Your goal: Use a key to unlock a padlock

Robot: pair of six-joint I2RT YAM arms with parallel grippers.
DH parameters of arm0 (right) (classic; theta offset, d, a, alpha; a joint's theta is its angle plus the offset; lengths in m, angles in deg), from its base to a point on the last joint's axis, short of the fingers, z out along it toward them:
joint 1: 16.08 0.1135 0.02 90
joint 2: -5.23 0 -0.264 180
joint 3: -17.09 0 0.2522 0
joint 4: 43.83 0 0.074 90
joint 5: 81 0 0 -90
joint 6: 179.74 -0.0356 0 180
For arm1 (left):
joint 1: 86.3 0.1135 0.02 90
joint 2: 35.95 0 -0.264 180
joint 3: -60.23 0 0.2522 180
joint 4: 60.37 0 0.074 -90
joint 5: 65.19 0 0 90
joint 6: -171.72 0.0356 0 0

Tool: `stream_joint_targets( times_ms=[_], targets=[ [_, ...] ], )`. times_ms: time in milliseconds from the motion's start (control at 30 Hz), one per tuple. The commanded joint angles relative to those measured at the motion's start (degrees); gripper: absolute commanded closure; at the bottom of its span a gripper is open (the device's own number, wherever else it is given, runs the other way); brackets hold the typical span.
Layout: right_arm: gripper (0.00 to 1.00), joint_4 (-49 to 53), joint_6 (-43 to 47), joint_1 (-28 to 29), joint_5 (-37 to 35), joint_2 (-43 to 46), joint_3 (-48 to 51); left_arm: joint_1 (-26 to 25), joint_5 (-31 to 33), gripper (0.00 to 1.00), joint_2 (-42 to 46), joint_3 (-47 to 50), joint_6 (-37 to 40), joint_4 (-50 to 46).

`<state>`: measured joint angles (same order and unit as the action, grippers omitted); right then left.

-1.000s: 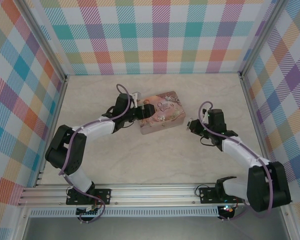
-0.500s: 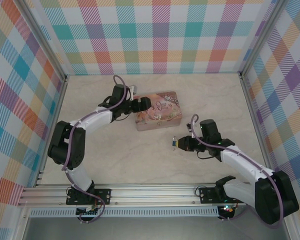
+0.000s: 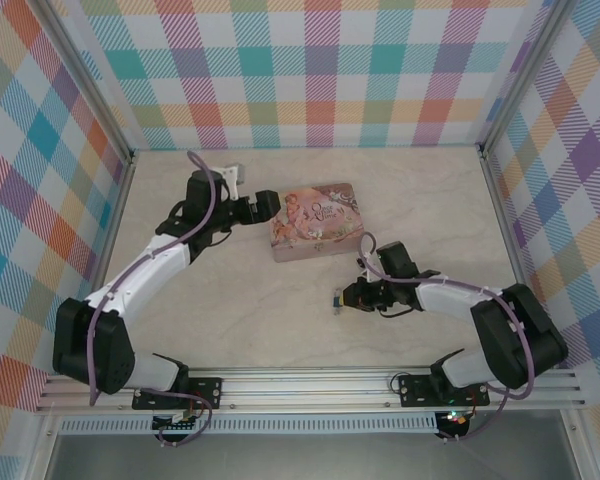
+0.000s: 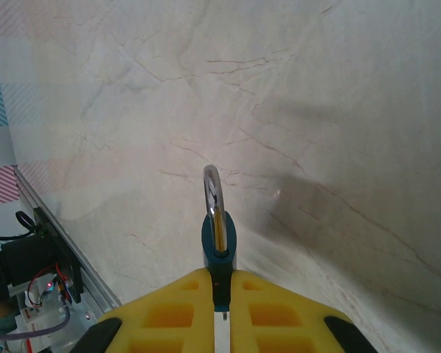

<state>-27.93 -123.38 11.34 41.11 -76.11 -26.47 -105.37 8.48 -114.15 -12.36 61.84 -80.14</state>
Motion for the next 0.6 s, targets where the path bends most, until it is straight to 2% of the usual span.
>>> stream_joint_targets(
  times_ms=[0, 133, 333, 433, 567],
  targets=[
    [0.88, -1.3, -1.5, 0.4, 0.9, -2.5, -2.7, 1.6, 1.6, 0.00, 2.6, 3.2, 0.3, -1.1],
    [0.86, -1.3, -2.4, 0.4, 0.8, -4.9, -3.1, 2.3, 1.5, 0.00, 4.1, 4.7, 0.2, -2.0],
    [0.76, 1.7, -1.8, 0.3, -1.7, -5.6, -3.9, 2.5, 1.9, 0.00, 4.9, 5.3, 0.1, -3.1],
    [0.64, 4.4, -0.7, 0.0, -4.8, -3.1, -4.0, 2.7, 2.3, 0.00, 5.7, 5.3, 0.5, -4.0],
    [0.59, 9.2, 1.7, -1.4, -10.0, 3.1, -4.1, 3.0, 3.8, 0.00, 7.6, 5.5, 1.4, -5.4]
  ],
)
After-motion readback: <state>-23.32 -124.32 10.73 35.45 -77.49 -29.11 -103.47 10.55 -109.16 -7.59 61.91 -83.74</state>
